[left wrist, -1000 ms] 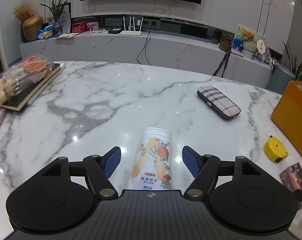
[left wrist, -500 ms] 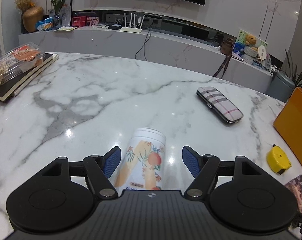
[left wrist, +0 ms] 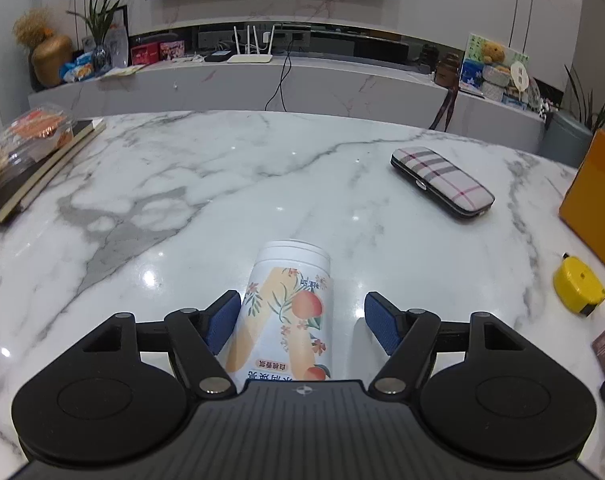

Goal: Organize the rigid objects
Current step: 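Grasp the white lotion bottle with left tool while right tool grasps picture card, then carry lotion bottle with left tool while right tool carries picture card toward orange box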

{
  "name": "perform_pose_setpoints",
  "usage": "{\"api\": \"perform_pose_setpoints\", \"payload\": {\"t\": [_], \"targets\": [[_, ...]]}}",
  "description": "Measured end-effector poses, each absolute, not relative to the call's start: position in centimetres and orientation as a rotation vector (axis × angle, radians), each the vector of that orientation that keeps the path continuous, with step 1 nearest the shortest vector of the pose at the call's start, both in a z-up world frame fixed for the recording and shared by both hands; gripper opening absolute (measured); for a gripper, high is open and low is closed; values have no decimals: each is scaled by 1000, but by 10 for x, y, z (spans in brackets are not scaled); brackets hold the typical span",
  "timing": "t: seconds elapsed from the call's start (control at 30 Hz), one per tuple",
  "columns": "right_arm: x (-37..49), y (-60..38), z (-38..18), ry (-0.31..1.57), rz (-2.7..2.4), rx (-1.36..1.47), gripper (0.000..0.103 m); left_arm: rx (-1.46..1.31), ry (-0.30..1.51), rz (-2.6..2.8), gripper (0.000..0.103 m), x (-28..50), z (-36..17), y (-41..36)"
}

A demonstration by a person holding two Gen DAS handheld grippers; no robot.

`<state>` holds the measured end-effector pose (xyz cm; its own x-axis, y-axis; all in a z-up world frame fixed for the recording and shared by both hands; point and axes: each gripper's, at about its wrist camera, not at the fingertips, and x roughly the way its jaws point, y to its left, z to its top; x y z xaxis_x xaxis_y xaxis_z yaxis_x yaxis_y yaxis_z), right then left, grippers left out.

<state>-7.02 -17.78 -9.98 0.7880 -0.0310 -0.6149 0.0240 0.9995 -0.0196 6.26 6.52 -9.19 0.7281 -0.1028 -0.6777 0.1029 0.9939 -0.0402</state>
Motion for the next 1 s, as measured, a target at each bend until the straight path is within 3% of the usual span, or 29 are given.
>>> {"api": "perform_pose_setpoints", "payload": {"t": [0.17,0.33,0.5,1.0], "targets": [[-70,-177,-99,656,-26,-15,78,23,727,-107,71,61,-93,61],[-70,-176,-100,645,-11,-23,69,17,738,-90,54,62,-90,64],[-72,-174,-100,637,-13,-27,58,19,744,-90,52,63,-89,65],[-73,-170,-85,636,22,-13,58,35,720,-76,51,41,-74,81]]}}
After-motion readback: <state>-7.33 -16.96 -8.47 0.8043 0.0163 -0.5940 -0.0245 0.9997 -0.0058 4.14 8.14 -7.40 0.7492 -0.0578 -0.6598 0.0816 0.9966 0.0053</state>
